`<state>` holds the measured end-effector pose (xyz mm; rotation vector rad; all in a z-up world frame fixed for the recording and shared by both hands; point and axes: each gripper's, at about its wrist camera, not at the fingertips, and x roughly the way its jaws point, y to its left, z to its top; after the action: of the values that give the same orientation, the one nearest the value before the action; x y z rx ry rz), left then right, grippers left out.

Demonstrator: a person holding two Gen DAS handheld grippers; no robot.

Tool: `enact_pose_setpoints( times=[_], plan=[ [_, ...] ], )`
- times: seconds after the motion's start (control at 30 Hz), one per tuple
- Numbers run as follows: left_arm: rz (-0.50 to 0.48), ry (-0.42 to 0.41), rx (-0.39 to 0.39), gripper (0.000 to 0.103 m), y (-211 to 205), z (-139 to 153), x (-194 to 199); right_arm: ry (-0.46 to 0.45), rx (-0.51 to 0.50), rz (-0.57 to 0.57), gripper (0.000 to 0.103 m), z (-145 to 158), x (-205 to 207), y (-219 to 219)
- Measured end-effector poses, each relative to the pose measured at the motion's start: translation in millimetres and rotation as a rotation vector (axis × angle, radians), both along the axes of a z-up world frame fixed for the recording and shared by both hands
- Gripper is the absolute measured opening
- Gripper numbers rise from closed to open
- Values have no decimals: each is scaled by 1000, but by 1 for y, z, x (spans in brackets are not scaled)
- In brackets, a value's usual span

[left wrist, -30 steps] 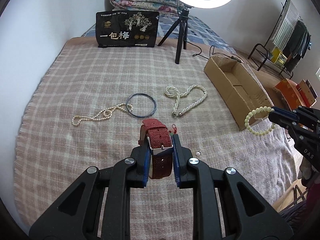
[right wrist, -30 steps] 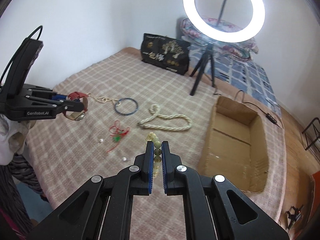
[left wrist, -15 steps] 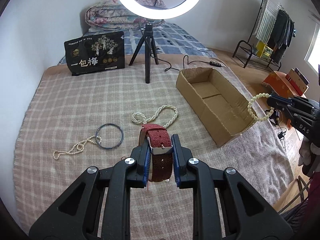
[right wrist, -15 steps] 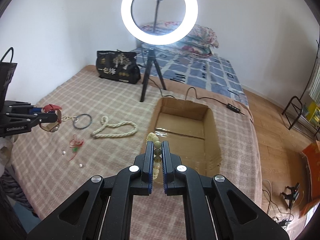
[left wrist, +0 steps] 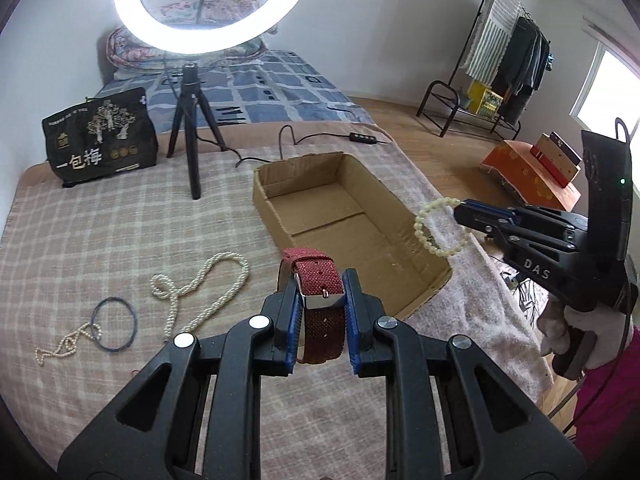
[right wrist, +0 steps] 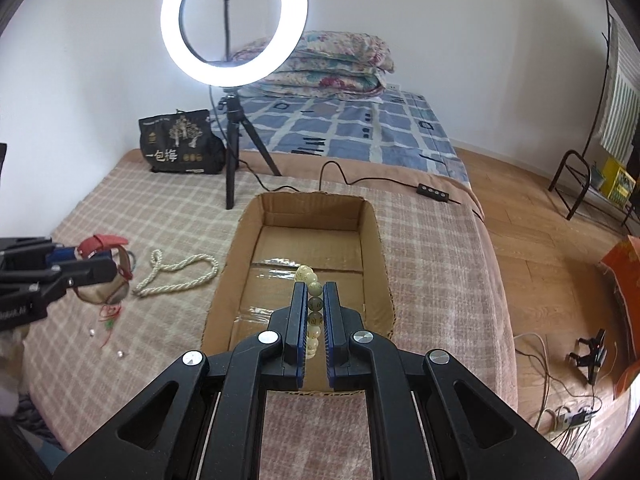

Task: Organize jewelry
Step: 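Carry the bracelet in right tool and watch in left tool over the cardboard box, then open right tool to drop the bracelet while left tool releases the watch into the box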

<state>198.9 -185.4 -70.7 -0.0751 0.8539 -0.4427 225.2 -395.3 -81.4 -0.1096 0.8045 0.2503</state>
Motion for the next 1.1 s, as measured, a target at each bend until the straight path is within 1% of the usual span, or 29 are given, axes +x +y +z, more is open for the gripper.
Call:
enact_pose_setpoints(
  times=[0.17,0.37,0.6,0.83,0.87,0.9,0.93,0.97,1.0,1.03,1.1],
  plan=[
    [-60,16,-7,18,-36,-10,6,33,16,-44,6,-12,12,-15],
    [-82,63,-5,18,-68,-30,10,59,36,-73,6,-23,21,-26],
    [-93,93,14,18,-84,-48,13,69,77,-82,6,-26,26,-29],
    [-84,86,23,18,-84,-50,16,66,85,-76,6,-27,29,-24],
    [-88,89,19,20,-84,-50,17,64,84,-79,6,-26,29,-24],
    [-92,91,18,26,-84,-50,17,63,88,-79,7,-26,29,-24],
    [-91,95,21,44,-83,-50,17,60,92,-81,12,-25,29,-24],
    [-88,91,18,59,-82,-49,17,59,95,-86,24,-25,29,-24],
    [-85,73,16,61,-81,-47,15,57,100,-89,30,-25,29,-25],
    [-81,54,25,62,-81,-45,14,53,103,-93,36,-24,29,-25],
    [-86,33,42,62,-81,-42,12,50,109,-107,36,-22,29,-27]
  ],
)
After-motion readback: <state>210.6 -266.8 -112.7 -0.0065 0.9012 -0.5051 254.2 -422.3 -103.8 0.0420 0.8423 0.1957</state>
